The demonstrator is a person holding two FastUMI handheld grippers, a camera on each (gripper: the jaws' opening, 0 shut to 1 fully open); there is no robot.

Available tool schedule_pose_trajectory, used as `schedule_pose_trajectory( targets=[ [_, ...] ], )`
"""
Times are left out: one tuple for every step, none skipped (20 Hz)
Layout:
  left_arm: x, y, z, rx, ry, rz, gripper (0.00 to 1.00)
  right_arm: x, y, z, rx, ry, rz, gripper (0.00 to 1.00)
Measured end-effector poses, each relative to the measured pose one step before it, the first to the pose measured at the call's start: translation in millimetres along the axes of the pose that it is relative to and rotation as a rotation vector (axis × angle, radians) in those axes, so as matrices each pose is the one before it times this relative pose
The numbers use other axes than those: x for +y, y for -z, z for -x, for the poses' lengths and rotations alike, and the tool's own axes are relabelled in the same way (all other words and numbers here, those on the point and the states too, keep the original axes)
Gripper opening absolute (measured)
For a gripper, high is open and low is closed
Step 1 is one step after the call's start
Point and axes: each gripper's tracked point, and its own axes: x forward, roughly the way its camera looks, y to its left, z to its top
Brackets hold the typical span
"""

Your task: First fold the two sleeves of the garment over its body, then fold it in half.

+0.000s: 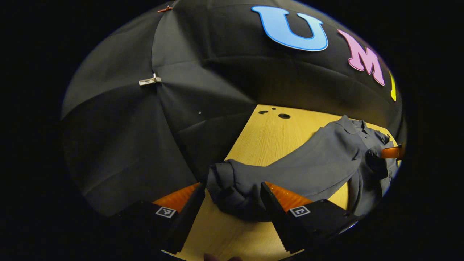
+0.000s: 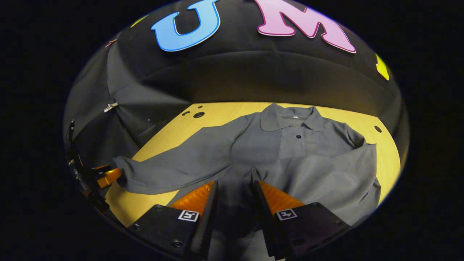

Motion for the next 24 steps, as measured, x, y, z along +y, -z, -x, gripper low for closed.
schedule_pose_trajectory(
  targets=[
    [2.0,0.54,-3.28,0.00908,-0.00506,-0.00266,0.98,-3.77,-2.1,7.49,-0.00814,0.00779,0.00179,0.63],
    [-0.58,2.19,-0.26,0.00744,-0.00025,-0.00359,0.98,-4.25,-0.78,6.49,-0.00735,0.00957,0.00346,0.64],
    [0.31,1.49,-2.2,0.00887,0.00102,-0.00553,0.98,-4.69,0.36,7.31,-0.00268,0.00765,0.00255,0.64],
    [0.07,2.83,-4.28,0.01292,0.00042,-0.00273,0.98,-4.57,1.87,7.37,-0.00166,0.0071,0.00043,0.64],
    [-1.04,4.41,-3.78,0.02258,0.00449,0.00022,0.98,-5.96,1.56,7.77,-0.00059,0.01047,0.00196,0.64],
    [-0.79,2.04,-2.11,0.01117,0.00273,0.00149,0.98,-7.77,3.23,10.32,0.00129,0.00938,-0.0009,0.64],
    [1.06,2.35,-1.98,0.0092,0.00042,0.00206,0.98,-6.44,3.74,7.69,0.00147,0.01004,-0.00109,0.64],
    [-0.07,1.89,-2.12,0.00981,0.00357,0.0014,0.98,-6.66,2.77,7.75,0.00351,0.00518,-0.00013,0.64],
    [-0.89,4.48,-2.33,0.01723,0.00157,0.00171,0.98,-7.93,3.39,8.89,0.00364,0.01102,0.00327,0.64],
    [-1.2,5.57,-2.99,0.02371,0.00454,0.00524,0.98,-8.58,2.5,8.18,0.00074,0.00942,0.00109,0.64],
    [-3.63,5.77,-0.97,0.02665,0.01123,0.01309,0.97,-8.27,3.0,8.66,0.00107,0.0098,-0.002,0.64],
    [-4.65,-2.63,-2.84,-0.01058,0.01593,0.01761,0.96,-9.35,2.01,8.75,-0.00061,0.01226,-0.00211,0.64],
    [-2.63,4.25,1.82,0.01516,0.00007,-0.00925,0.89,-9.1,2.24,8.46,-0.0014,0.0102,-0.00408,0.64],
    [-6.16,-2.12,0.04,0.00377,0.02127,-0.01487,0.82,-9.57,1.99,8.56,-0.00201,0.01457,-0.00166,0.64],
    [-5.87,1.03,-0.97,0.00545,0.01835,-0.02635,0.72,-8.62,2.52,7.45,-0.00279,0.01292,-0.00453,0.64],
    [-6.26,-1.98,-0.47,0.00647,0.01305,-0.02397,0.56,-8.3,1.95,7.02,-0.00341,0.01222,-0.00621,0.64],
    [-1.32,-2.01,0.87,-0.00062,-0.01606,-0.01759,0.39,-8.01,1.75,6.23,-0.00521,0.0106,-0.00907,0.64],
    [0.61,-2.98,4.5,0.00173,-0.02992,-0.01728,0.23,-8.66,2.0,6.49,-0.00214,0.01219,-0.00936,0.64],
    [2.65,-2.0,1.89,-0.0047,-0.02464,-0.00731,0.13,-8.31,2.44,5.84,-0.00245,0.01059,-0.00986,0.64],
    [0.41,-5.84,5.6,-0.01545,-0.01807,-0.00107,0.1,-8.51,0.47,4.74,-0.00432,0.01059,-0.00855,0.64],
    [-3.88,-6.82,8.59,-0.01883,-0.00453,0.0033,0.08,-8.25,2.34,4.85,-0.00251,0.00946,-0.00715,0.64],
    [-4.46,-9.4,8.21,-0.02589,-0.00112,-0.00225,0.08,-8.56,1.23,3.46,-0.00111,0.00819,-0.00621,0.64],
    [-5.91,-10.08,9.17,-0.02789,0.00271,-0.01284,0.12,-9.07,1.31,3.85,-0.00131,0.0078,-0.00576,0.64],
    [-5.83,-10.88,9.37,-0.02565,-0.00007,-0.01946,0.08,-9.7,1.18,3.53,-0.0015,0.00809,-0.00411,0.64]
  ],
)
